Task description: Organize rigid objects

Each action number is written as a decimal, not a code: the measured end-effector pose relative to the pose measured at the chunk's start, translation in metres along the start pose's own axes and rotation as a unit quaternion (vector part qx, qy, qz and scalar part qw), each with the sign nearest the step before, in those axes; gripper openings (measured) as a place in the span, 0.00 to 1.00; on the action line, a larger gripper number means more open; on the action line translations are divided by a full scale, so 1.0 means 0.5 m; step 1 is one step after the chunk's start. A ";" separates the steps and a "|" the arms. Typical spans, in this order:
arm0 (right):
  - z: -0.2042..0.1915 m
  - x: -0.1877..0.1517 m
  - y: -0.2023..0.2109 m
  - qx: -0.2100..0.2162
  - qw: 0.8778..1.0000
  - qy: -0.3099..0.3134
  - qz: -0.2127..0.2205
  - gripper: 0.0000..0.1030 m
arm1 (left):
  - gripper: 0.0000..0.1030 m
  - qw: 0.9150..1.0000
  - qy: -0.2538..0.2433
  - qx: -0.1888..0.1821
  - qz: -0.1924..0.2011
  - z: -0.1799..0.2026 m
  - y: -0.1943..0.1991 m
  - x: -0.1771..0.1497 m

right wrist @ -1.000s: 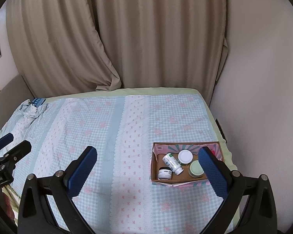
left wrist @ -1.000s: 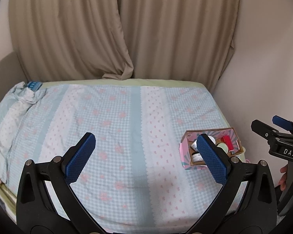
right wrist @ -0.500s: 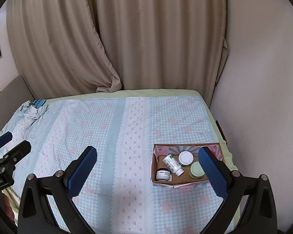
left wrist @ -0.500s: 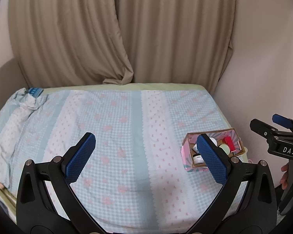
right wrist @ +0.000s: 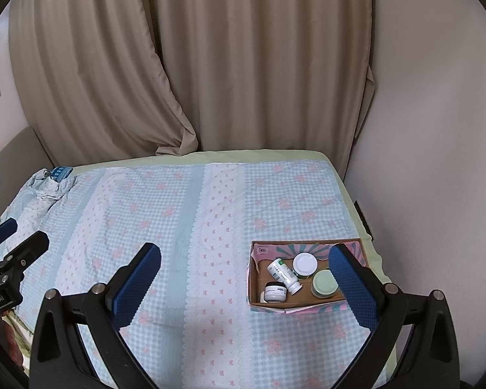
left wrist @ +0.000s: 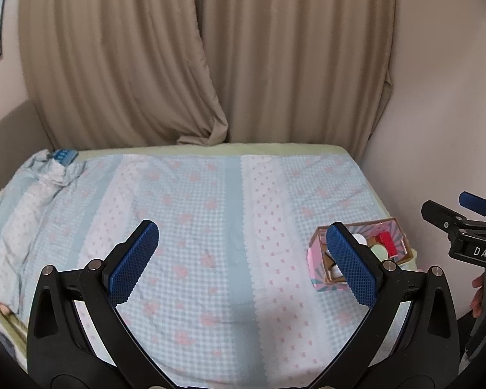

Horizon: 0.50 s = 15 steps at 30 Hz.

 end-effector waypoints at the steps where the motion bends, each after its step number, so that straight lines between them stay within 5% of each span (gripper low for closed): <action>1: 0.000 0.000 0.000 -0.001 1.000 0.001 0.000 1.00 | 1.00 1.000 -0.002 0.000 0.004 0.001 0.002 0.003; 15: -0.002 0.002 -0.003 -0.004 1.000 0.000 0.001 1.00 | 1.00 0.998 -0.031 0.042 0.041 -0.004 0.010 0.023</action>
Point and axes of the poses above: each gripper's, at about its wrist camera, not at the fingertips, and y roughly against the way its jaws point, z to its right, x to its top, the point moved 8 cm from there along -y, roughly the way its jaws point, and after that the axes turned 15 degrees about z, right-handed, at the moved point
